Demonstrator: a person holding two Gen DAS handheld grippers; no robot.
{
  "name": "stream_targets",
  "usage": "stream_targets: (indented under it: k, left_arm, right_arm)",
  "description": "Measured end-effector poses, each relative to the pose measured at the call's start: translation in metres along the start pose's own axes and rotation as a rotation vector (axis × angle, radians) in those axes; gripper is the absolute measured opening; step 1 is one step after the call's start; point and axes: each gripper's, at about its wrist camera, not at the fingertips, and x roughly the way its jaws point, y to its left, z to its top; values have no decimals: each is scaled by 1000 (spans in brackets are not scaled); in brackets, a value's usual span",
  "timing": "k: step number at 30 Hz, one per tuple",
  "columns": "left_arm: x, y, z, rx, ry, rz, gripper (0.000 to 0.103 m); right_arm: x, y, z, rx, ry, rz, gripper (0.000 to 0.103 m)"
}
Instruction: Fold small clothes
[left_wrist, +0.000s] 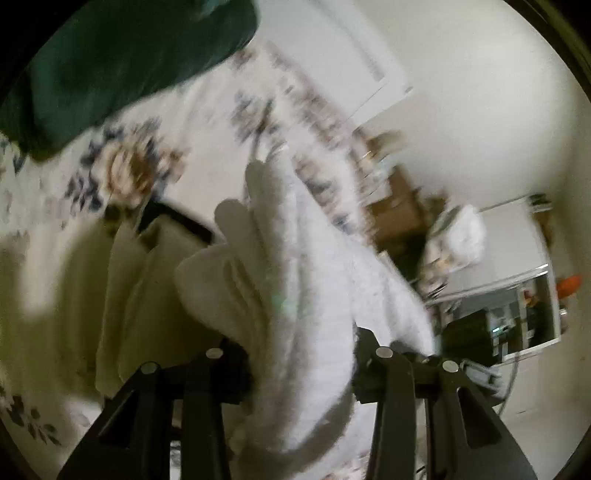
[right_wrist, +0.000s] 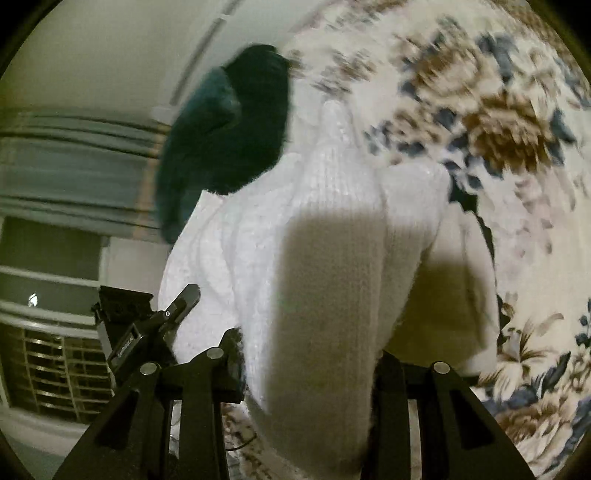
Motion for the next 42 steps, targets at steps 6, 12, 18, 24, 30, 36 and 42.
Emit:
stream_targets:
  k: [6,12,18,24,30,36,42]
  left_arm:
    - [20,17,-6,19,46,53,42]
    - [0,-6,-17,108,35,179,44]
    - [-20,-28,-38,196,-47,358,42]
    - [-28,-49,-57,250,-117,528,61]
    - [-41,-87,-83,345,-172,720,102]
    - [-68,-123,-107,389,-203,757,103]
    - [-114,-172,-139,410,-263,740,103]
  right_arm:
    - [39,-36,7,36,52,-38,41]
    - [28,-17,0,-59,58,-227,66]
    - [9,2,-19,-145,-4,-455,83]
    - [-7,23,-53,-218,-78,-664,103]
    - [-44,56,-101,-282,-194,-839,103]
    - [-107,103,-143,-309,-330,-904,103]
    - [-169,145,-189,-315,-401,-897,103]
